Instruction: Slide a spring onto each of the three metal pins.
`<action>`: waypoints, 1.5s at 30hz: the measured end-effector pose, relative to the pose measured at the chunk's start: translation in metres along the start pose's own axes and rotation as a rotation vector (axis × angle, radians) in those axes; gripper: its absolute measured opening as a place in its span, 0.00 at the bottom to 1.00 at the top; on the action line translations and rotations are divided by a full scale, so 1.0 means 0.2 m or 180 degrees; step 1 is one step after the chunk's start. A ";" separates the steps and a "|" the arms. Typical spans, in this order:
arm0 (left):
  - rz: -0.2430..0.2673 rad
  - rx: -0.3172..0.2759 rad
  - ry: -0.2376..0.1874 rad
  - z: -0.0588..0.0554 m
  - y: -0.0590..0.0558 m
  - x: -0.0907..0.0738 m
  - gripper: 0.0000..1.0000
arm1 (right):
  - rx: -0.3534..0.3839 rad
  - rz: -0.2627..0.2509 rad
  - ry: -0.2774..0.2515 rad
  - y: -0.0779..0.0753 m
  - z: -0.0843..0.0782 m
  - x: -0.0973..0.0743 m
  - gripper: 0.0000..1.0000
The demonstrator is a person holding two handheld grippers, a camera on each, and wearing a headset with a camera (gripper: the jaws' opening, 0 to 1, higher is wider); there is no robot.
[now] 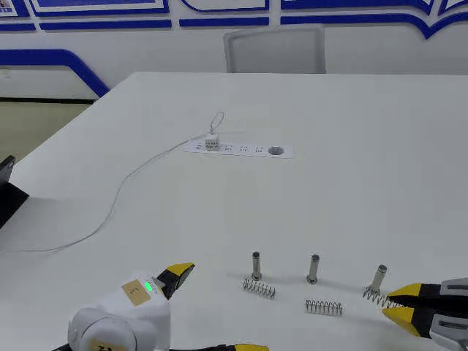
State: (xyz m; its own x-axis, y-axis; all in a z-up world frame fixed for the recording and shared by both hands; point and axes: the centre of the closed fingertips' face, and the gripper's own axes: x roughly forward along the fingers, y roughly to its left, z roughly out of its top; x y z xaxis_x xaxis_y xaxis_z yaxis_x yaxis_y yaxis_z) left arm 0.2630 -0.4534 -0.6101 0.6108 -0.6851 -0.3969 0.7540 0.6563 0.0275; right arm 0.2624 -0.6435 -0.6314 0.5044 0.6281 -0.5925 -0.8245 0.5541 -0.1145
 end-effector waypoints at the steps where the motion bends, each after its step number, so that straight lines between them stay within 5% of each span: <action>1: -0.0014 0.0018 -0.0020 0.02 0.00 0.00 0.92 | -0.0025 0.0005 -0.0023 0.00 0.02 -0.01 0.11; 7: -0.0191 0.0185 -0.0113 0.14 -0.03 0.06 0.87 | -0.0217 0.0064 -0.0139 0.03 0.17 -0.06 0.11; 11: -0.0410 0.0232 -0.0296 0.27 -0.11 0.11 0.80 | -0.0377 0.0174 -0.0076 0.08 0.22 -0.08 0.11; 19: -0.0969 0.0276 -0.0331 0.35 -0.27 0.16 0.65 | -0.0585 0.0433 -0.0076 0.22 0.30 -0.07 0.11; 21: -0.1205 0.0260 -0.0319 0.36 -0.34 0.15 0.59 | -0.0622 0.0493 -0.0114 0.25 0.32 -0.07 0.11; 30: -0.1497 0.0382 -0.0269 0.38 -0.45 0.16 0.40 | -0.0764 0.0701 -0.0170 0.35 0.40 -0.04 0.11; 45: -0.1808 0.0607 -0.0101 0.34 -0.50 0.13 0.18 | -0.0926 0.0852 -0.0210 0.42 0.45 -0.03 0.11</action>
State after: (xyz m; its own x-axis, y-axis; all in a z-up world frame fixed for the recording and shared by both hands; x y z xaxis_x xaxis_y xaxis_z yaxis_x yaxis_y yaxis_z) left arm 0.2193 -0.5590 -0.5618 0.1040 -0.9231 -0.3702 0.9929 0.1182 -0.0158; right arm 0.2132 -0.5518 -0.5663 0.2694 0.7683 -0.5806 -0.9625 0.1941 -0.1897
